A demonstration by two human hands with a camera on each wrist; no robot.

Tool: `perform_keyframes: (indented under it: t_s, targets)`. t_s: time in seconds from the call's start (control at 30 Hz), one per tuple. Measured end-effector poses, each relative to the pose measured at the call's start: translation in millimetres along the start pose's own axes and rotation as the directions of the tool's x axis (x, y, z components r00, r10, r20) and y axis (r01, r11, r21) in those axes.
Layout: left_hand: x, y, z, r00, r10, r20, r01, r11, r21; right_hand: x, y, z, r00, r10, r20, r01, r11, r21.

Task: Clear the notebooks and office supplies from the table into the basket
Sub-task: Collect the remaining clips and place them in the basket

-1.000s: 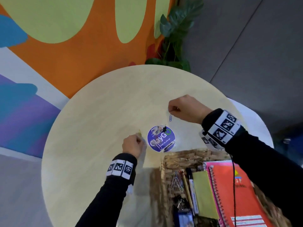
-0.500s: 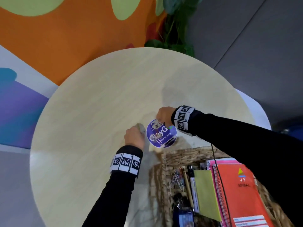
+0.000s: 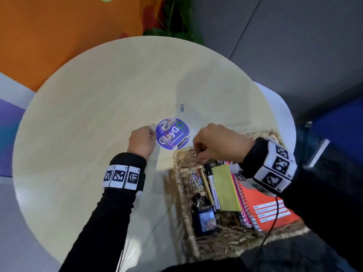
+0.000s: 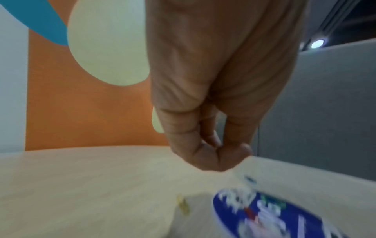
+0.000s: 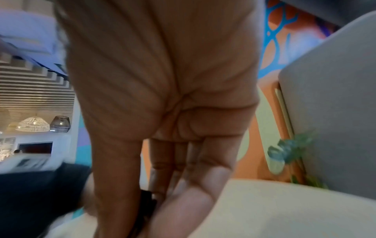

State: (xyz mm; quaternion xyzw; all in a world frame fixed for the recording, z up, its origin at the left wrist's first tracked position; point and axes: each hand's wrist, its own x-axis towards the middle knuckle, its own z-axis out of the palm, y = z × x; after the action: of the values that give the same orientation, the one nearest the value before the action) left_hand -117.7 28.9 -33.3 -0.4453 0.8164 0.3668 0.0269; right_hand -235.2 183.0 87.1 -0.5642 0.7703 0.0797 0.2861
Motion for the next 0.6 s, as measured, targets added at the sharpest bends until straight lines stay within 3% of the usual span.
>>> perform_keyframes:
  t_s: [0.17, 0.3, 0.43, 0.6]
  targets:
    - [-42.4, 40.5, -26.0, 0.968, 0.25, 0.01, -0.25, 0.968, -0.01, -28.0, -14.3, 83.9, 0.959, 0.054, 0.278, -0.063, 0.998, 0.025]
    - [-76.4, 77.8, -19.6, 0.894, 0.411, 0.178, -0.432, 0.897, 0.098, -16.5, -15.6, 123.3, 0.929, 0.072, 0.363, -0.046, 0.996, -0.078]
    - [-87.5, 90.9, 15.4, 0.845, 0.395, 0.361, -0.502, 0.819, 0.277, -17.4, -19.9, 138.8, 0.922, 0.063, 0.382, -0.032, 0.996, -0.087]
    - [-96.5, 103.8, 42.7, 0.805, 0.278, 0.524, -0.533, 0.727, 0.434, -40.4, -16.1, 130.8, 0.945, 0.139, 0.297, -0.145, 0.989, 0.0]
